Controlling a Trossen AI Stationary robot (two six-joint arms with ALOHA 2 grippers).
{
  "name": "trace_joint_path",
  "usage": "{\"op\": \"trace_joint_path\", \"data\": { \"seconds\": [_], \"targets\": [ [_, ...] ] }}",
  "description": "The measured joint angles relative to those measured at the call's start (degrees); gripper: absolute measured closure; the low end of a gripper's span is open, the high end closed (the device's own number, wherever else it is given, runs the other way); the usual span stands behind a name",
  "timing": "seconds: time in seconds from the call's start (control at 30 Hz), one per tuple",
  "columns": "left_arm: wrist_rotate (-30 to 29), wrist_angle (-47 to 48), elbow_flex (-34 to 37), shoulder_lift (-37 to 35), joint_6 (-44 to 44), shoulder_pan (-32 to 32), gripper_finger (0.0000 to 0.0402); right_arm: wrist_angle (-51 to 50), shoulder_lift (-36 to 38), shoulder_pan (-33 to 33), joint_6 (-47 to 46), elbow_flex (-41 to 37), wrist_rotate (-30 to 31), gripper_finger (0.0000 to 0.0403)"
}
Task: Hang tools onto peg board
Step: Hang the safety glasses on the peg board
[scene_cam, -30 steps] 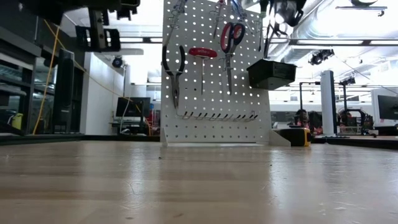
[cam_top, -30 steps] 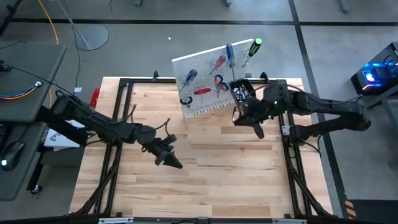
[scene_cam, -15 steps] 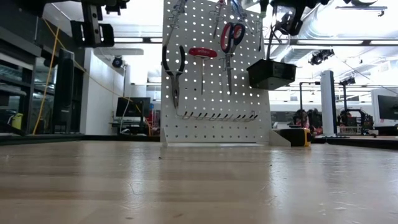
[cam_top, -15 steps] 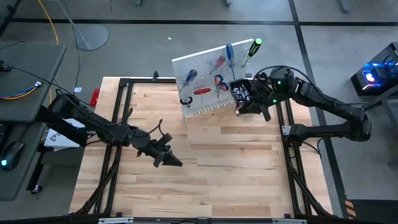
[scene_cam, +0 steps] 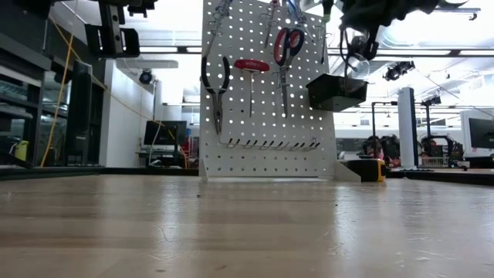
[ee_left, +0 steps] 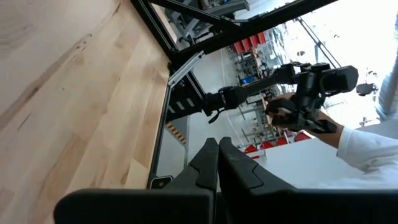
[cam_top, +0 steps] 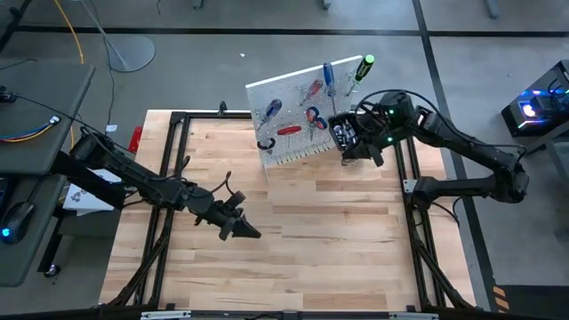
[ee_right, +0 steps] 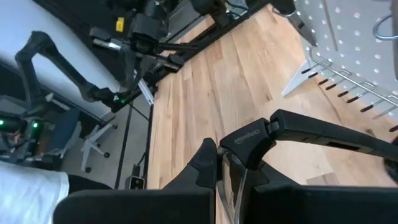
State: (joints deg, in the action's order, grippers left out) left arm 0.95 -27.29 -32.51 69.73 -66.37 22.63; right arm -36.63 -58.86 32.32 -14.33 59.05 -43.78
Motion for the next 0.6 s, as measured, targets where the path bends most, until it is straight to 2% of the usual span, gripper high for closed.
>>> {"op": "trace_joint_path", "data": {
  "seconds": [0.37, 0.6],
  "targets": [
    [-0.2, 0.1, 0.0, 0.0, 1.5, 0.0, 0.0401, 2.4, -4.9, 0.0, 3.2, 0.0, -0.8, 0.0401],
    [-0.2, 0.2, 0.0, 0.0, 1.1, 0.0, 0.0401, 9.4, -7.5, 0.0, 4.2, 0.0, -0.2, 0.0401]
  ]
}}
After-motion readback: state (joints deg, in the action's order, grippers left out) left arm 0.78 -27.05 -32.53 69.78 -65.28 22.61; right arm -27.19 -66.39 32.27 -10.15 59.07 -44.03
